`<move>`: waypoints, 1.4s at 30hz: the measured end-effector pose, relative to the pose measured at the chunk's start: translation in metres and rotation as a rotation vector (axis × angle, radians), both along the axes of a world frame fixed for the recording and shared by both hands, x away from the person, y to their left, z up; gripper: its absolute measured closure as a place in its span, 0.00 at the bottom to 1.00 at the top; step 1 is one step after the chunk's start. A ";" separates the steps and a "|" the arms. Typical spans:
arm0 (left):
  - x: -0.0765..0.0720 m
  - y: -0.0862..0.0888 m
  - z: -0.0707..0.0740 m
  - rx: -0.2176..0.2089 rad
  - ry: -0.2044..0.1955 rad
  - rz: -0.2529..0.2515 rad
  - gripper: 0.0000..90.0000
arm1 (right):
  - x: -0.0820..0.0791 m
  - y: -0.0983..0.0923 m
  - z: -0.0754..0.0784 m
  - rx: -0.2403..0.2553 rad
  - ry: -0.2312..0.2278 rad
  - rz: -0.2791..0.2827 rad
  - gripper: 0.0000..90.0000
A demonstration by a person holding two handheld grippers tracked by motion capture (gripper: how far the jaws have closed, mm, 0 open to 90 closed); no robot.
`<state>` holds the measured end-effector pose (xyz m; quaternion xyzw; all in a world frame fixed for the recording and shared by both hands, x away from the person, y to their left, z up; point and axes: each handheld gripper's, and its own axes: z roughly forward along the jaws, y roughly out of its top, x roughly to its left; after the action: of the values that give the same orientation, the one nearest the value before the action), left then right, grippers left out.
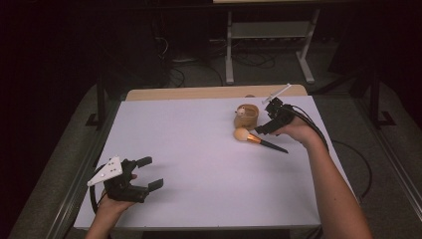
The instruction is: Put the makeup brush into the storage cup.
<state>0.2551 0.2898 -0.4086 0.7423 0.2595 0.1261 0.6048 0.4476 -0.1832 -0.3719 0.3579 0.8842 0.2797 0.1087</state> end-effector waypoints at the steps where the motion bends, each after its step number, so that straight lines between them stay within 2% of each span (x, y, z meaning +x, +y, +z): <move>1: 0.000 0.000 0.000 -0.001 0.000 0.000 0.11 | 0.000 0.000 -0.001 -0.002 0.003 0.003 0.18; 12: 0.000 -0.001 0.000 -0.002 0.001 -0.002 0.11 | 0.000 0.004 -0.006 -0.045 0.046 0.023 0.25; 22: 0.000 -0.001 0.000 -0.003 0.001 -0.002 0.11 | 0.002 0.011 -0.014 -0.096 0.073 0.085 0.34; 28: 0.000 -0.001 0.000 -0.003 0.002 -0.001 0.11 | 0.003 0.015 -0.018 -0.109 0.088 0.104 0.41; 42: 0.000 -0.002 -0.001 -0.010 0.005 -0.003 0.11 | 0.007 0.029 -0.027 -0.149 0.123 0.170 0.47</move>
<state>0.2547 0.2879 -0.4093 0.7398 0.2605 0.1221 0.6082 0.4545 -0.1544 -0.3993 0.2893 0.9346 0.1990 0.0563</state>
